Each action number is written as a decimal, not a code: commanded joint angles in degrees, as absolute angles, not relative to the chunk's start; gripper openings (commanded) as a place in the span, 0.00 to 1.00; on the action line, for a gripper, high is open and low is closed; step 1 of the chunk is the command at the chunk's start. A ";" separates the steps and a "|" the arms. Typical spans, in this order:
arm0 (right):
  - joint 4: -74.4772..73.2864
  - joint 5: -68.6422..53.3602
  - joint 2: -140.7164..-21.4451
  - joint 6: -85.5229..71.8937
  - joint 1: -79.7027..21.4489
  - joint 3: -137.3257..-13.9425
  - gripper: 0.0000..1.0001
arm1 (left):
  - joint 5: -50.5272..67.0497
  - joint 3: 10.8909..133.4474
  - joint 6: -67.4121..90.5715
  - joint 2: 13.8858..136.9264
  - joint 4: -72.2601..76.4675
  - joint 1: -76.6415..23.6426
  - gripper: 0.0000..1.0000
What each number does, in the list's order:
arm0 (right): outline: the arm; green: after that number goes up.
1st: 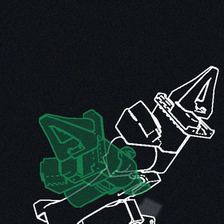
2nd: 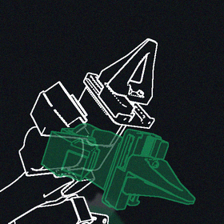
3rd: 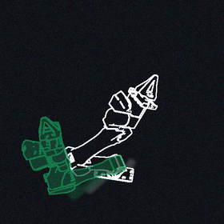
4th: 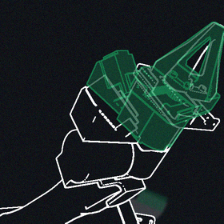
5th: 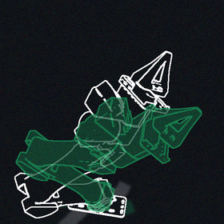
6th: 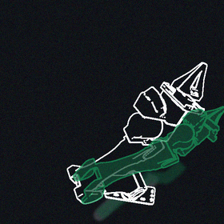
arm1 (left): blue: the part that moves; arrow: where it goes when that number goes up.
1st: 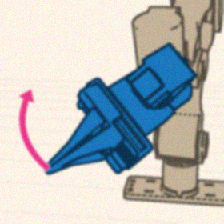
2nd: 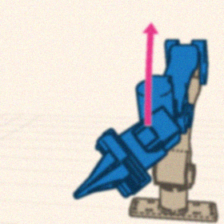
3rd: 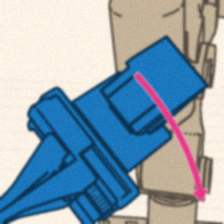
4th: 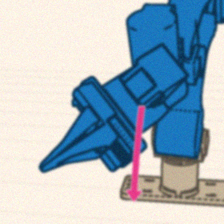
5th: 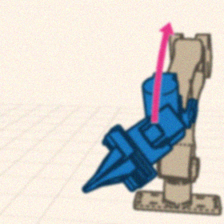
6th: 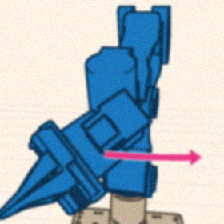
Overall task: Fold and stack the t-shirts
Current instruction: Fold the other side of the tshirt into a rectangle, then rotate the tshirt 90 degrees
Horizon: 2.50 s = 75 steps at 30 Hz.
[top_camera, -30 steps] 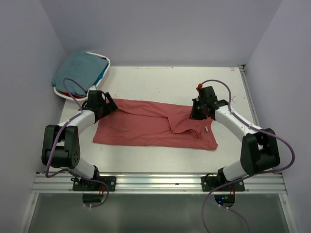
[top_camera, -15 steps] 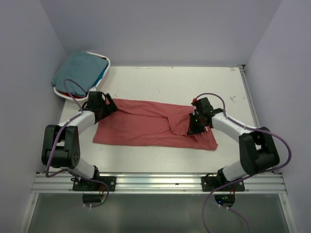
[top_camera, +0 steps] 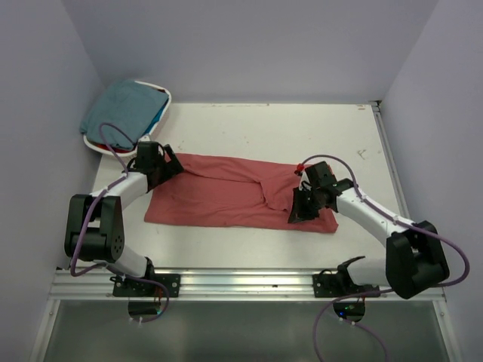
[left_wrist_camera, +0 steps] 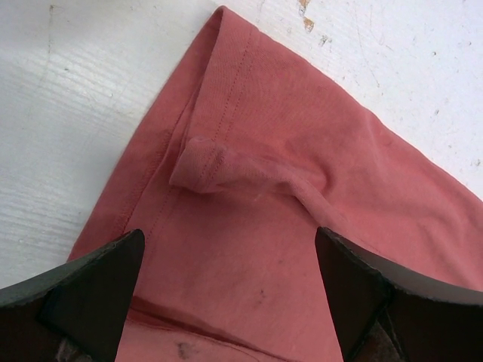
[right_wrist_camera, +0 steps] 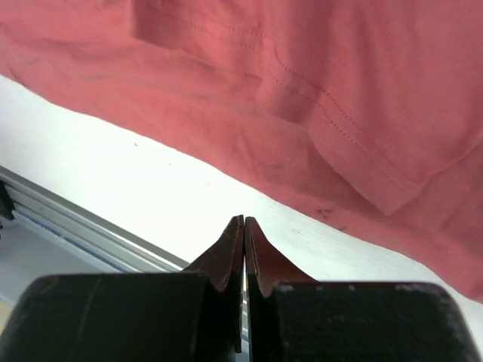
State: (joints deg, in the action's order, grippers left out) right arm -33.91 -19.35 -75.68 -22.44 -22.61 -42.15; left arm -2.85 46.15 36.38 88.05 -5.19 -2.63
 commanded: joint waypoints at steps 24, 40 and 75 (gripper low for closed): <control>-24.18 15.90 -75.14 -33.93 -22.41 -43.85 0.00 | 10.04 79.10 20.39 111.10 -5.00 -21.18 0.44; -16.70 9.85 -88.41 -32.17 -17.67 -50.10 0.00 | -14.85 68.21 23.99 100.99 -15.90 -15.56 0.20; -28.64 -5.35 -130.57 -27.52 -10.02 -95.84 0.00 | -3.96 50.18 29.09 103.09 -16.43 -28.64 0.02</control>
State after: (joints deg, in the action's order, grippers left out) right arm -22.31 0.01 -122.69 -30.68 -9.63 -88.71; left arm -12.78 53.71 26.52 100.07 -8.16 -23.99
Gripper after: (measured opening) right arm 0.009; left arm 0.028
